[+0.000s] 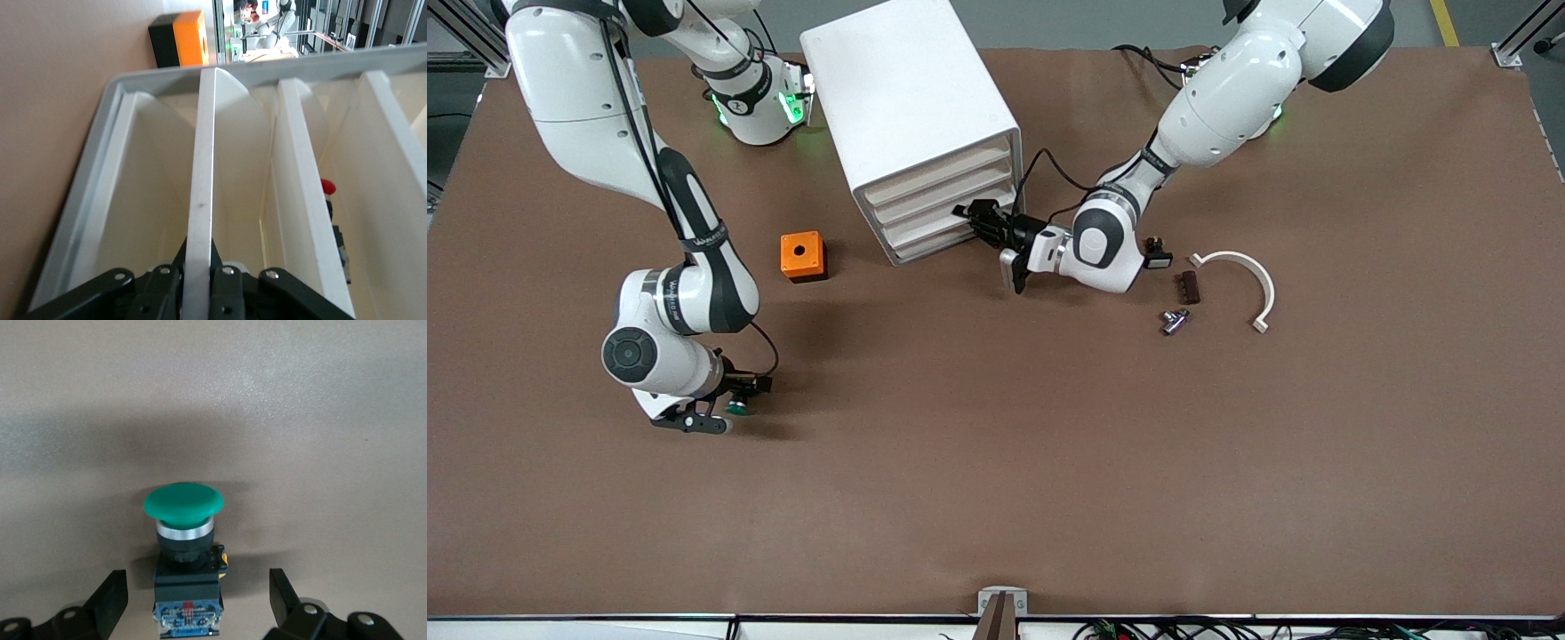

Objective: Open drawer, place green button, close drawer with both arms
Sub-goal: 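Pull the drawer open with the left gripper while the right gripper lifts the button, then carry the green button over the drawer while the left gripper releases the drawer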

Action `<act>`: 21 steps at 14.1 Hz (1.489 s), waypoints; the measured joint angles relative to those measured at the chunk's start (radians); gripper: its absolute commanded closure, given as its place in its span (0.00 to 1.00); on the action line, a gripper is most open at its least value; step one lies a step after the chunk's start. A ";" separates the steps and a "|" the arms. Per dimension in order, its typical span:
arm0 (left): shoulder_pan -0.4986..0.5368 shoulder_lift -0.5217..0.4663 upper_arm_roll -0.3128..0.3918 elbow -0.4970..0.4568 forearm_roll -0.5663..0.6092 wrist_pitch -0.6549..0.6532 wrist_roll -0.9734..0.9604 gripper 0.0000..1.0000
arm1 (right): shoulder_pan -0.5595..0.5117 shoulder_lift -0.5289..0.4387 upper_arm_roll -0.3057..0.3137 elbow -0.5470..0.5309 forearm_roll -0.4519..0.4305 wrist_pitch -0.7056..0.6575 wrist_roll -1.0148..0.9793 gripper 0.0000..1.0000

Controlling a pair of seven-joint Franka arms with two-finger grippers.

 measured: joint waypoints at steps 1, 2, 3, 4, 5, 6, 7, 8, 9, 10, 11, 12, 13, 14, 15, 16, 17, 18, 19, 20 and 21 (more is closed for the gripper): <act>0.003 0.000 0.010 0.006 0.000 -0.004 -0.003 1.00 | 0.000 0.000 0.001 0.000 0.000 -0.002 0.000 0.67; 0.005 0.000 0.018 0.012 0.000 -0.007 -0.010 0.99 | 0.001 0.000 0.002 0.001 0.000 -0.006 0.000 0.75; 0.007 0.000 0.026 0.019 0.000 -0.008 -0.015 0.99 | 0.001 0.000 0.002 0.003 0.000 -0.013 0.000 0.82; 0.007 0.000 0.037 0.026 0.000 -0.011 -0.018 0.98 | 0.001 0.000 0.002 0.005 0.000 -0.018 0.000 0.87; 0.008 0.000 0.048 0.031 0.000 -0.016 -0.020 0.98 | 0.001 0.000 0.002 0.008 0.000 -0.022 0.000 0.87; 0.012 0.000 0.055 0.038 0.000 -0.018 -0.021 0.98 | 0.001 0.000 0.002 0.010 0.000 -0.024 0.000 0.88; 0.019 0.000 0.060 0.044 0.000 -0.018 -0.022 0.97 | 0.001 -0.001 0.002 0.011 0.000 -0.024 0.000 0.89; 0.028 0.000 0.064 0.051 0.000 -0.018 -0.022 0.97 | 0.001 -0.001 0.002 0.013 0.000 -0.024 0.000 0.89; 0.042 0.000 0.067 0.058 0.000 -0.018 -0.024 0.96 | 0.001 -0.004 0.002 0.016 0.000 -0.025 0.000 0.89; 0.058 0.000 0.070 0.067 0.000 -0.017 -0.029 0.96 | 0.002 -0.010 0.002 0.021 0.000 -0.034 0.000 0.89; 0.071 0.001 0.071 0.077 0.000 -0.016 -0.038 0.95 | 0.004 -0.023 0.003 0.027 0.000 -0.055 0.000 0.88; 0.080 0.002 0.074 0.088 0.000 -0.012 -0.046 0.94 | 0.009 -0.042 0.004 0.036 0.000 -0.091 0.002 0.88; 0.084 0.003 0.078 0.098 0.001 -0.011 -0.052 0.94 | 0.020 -0.066 0.004 0.051 0.000 -0.145 0.018 0.87; 0.085 0.006 0.084 0.105 0.001 -0.011 -0.054 0.90 | 0.037 -0.092 0.005 0.071 0.001 -0.212 0.057 0.85; 0.086 0.008 0.091 0.112 0.001 -0.011 -0.054 0.63 | 0.059 -0.116 0.007 0.095 0.001 -0.282 0.116 0.85; 0.086 0.011 0.096 0.121 0.001 -0.010 -0.054 0.01 | 0.088 -0.137 0.008 0.119 0.001 -0.347 0.191 0.85; 0.086 0.015 0.098 0.128 0.001 -0.010 -0.058 0.00 | 0.118 -0.156 0.009 0.137 0.001 -0.397 0.267 0.85; 0.085 0.017 0.098 0.133 0.001 -0.010 -0.071 0.00 | 0.149 -0.172 0.011 0.147 0.001 -0.430 0.338 0.85; 0.084 0.018 0.098 0.136 0.001 -0.009 -0.097 0.00 | 0.182 -0.185 0.012 0.152 0.002 -0.449 0.413 0.85; 0.083 0.018 0.097 0.139 0.001 -0.008 -0.128 0.00 | 0.219 -0.194 0.013 0.154 0.002 -0.460 0.504 0.85; 0.083 0.018 0.097 0.144 0.009 -0.008 -0.156 0.00 | 0.259 -0.201 0.014 0.155 0.002 -0.463 0.599 0.85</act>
